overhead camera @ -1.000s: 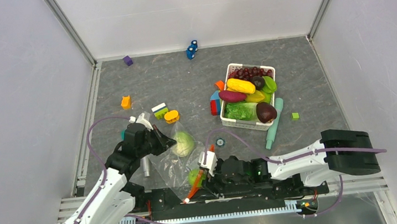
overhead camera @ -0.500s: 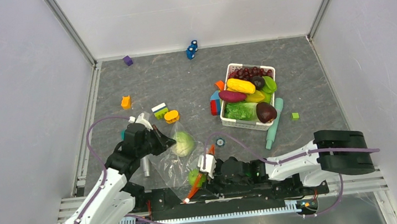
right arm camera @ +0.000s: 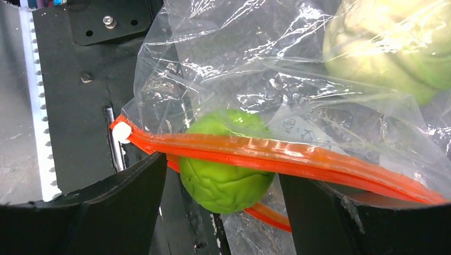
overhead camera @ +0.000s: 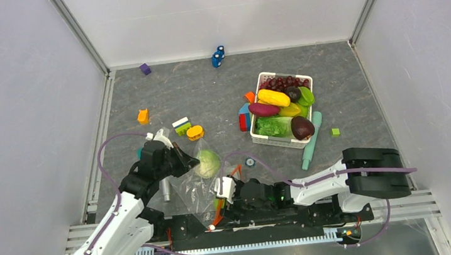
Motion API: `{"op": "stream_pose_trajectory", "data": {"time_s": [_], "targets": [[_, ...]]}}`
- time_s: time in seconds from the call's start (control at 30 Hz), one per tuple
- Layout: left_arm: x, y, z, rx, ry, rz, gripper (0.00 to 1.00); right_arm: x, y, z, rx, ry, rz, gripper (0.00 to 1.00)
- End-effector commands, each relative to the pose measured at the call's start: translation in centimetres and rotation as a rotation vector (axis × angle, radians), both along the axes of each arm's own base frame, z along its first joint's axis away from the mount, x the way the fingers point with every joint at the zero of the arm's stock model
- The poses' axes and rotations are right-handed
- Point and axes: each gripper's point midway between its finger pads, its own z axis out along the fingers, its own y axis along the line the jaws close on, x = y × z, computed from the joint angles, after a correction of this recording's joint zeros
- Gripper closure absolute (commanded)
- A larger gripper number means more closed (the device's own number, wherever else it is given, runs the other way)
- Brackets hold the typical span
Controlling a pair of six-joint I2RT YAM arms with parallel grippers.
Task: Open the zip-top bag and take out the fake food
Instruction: Pick up the fake fruit from the zipper food storage bag.
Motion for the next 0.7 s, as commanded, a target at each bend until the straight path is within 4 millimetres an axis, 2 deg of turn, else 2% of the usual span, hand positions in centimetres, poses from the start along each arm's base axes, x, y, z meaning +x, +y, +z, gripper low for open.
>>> {"op": "stream_pose_trajectory", "data": {"time_s": [0.0,0.2,0.37,0.5,0.67], "targets": [[-0.4,0.3,-0.6,0.031,0.009,-0.016,0.98,0.2,1.7,1.3,0.033,-0.030,0.011,0.18],[-0.5,0.3,-0.7,0.032,0.011,-0.017,0.98,0.3,1.9,0.6,0.006,-0.032,0.008,0.19],[-0.6,0.4,-0.9,0.031,0.014,-0.013,0.98,0.6,1.7,0.3,-0.008,-0.036,-0.012,0.24],[-0.6,0.4,-1.0,0.034,0.013,-0.013,0.98,0.8,1.3,0.4,-0.016,-0.024,-0.033,0.33],[-0.6,0.5,-1.0,0.039,0.011,-0.011,0.98,0.3,0.8,0.9,-0.005,-0.009,-0.018,0.49]]}}
